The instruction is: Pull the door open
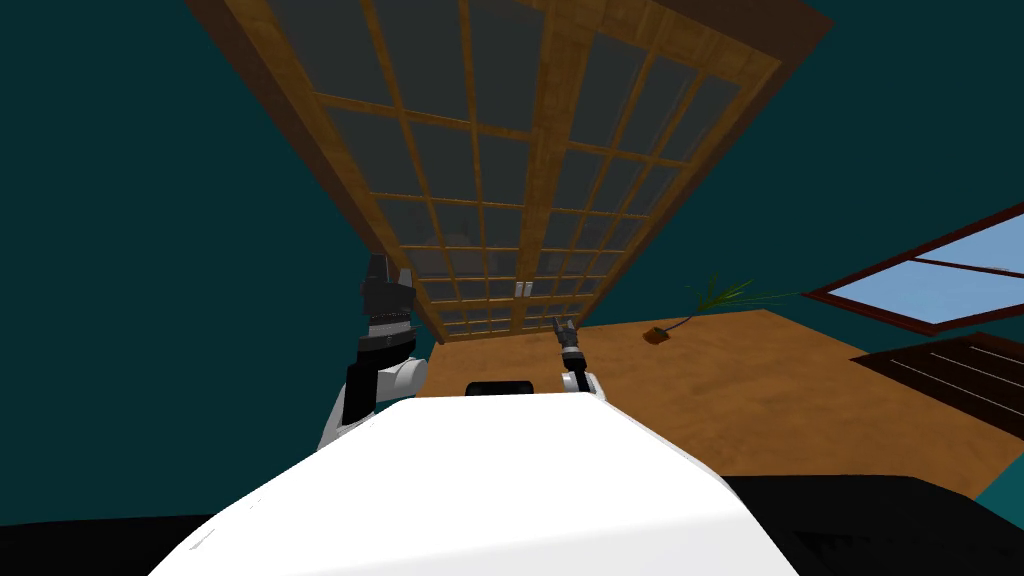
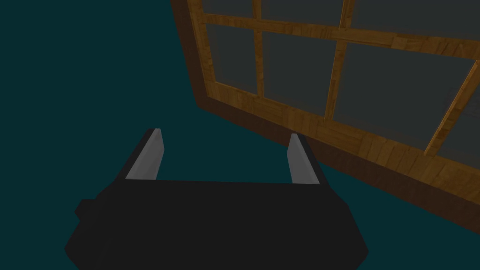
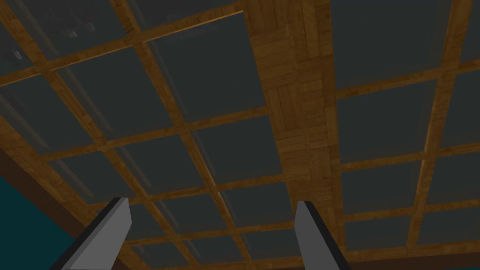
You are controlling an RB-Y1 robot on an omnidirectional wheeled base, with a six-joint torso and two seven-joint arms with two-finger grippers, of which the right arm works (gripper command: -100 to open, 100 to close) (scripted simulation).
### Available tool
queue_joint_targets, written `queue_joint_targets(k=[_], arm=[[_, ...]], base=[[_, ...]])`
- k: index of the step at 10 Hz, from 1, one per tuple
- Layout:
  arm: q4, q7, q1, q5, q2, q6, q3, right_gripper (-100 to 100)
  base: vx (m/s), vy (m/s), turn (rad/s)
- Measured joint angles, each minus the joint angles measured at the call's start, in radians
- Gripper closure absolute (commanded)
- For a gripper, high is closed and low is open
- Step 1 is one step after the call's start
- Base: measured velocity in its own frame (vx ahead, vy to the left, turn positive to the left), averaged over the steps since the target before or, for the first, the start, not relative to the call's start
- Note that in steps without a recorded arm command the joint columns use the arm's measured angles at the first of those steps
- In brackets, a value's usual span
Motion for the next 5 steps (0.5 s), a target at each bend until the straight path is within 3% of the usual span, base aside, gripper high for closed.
queue_joint_targets(k=[5], arm=[[0.120, 0.102, -0.037, 0.042, 0.012, -0.038, -0.022, -100]], base=[[0.104, 0.004, 0.037]])
